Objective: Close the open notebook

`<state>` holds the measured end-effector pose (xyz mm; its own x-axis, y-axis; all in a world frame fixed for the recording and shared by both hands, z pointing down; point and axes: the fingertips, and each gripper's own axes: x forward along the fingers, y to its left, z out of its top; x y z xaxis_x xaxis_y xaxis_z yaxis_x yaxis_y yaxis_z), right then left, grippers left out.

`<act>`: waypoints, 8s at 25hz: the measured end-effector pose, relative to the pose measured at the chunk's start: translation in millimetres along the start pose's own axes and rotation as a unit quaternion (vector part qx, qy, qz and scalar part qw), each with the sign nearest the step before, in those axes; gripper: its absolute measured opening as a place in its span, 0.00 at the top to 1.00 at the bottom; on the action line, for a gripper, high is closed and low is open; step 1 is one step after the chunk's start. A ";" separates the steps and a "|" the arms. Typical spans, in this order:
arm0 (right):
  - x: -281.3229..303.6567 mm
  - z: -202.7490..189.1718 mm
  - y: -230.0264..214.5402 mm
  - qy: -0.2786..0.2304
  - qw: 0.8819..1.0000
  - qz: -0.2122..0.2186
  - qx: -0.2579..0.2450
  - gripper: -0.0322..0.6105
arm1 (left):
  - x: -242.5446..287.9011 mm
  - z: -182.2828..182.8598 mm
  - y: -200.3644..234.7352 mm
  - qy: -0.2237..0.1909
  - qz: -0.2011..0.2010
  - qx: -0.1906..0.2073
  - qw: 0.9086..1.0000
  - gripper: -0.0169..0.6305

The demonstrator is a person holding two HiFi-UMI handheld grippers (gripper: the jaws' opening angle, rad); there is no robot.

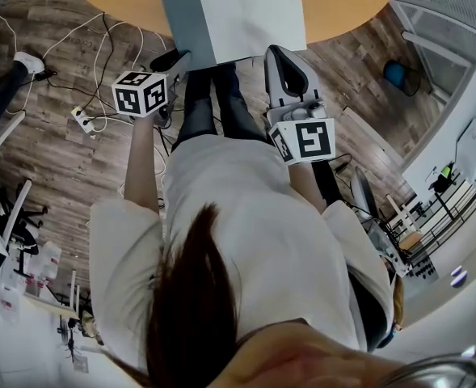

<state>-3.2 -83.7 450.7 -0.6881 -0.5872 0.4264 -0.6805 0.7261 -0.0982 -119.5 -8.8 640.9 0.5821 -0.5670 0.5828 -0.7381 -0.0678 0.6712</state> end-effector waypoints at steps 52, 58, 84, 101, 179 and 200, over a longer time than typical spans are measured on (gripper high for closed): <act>-71.9 84.2 -88.3 -0.124 0.991 -0.051 -0.008 0.96 | -7.7 80.0 -159.5 -0.025 0.008 0.132 0.991 0.94; -75.7 80.3 -100.7 -0.122 0.990 -0.067 0.005 0.96 | 7.2 84.0 -176.6 -0.017 -0.011 0.147 0.989 0.94; -84.7 71.3 -153.5 -0.109 0.988 -0.107 0.032 0.96 | 133.4 76.7 -215.2 0.054 -0.032 0.178 0.982 0.93; -73.8 50.8 -168.2 -0.085 0.989 -0.111 0.054 0.96 | 201.8 63.1 -196.8 0.083 -0.012 0.164 0.983 0.91; -76.6 161.5 -80.2 -0.183 0.981 -0.063 -0.025 0.95 | -71.5 276.6 -259.7 -0.332 0.030 0.309 0.891 0.95; -106.3 185.2 -60.7 -0.202 0.977 -0.057 -0.042 0.95 | -161.3 242.4 -256.6 -0.396 0.088 0.300 0.864 0.95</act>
<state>64.6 -131.6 244.7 -0.6645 -0.7463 0.0394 -0.7465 0.6653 0.0100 -106.7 -98.9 263.5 0.2033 -0.9791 -0.0033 -0.9734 -0.2024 0.1074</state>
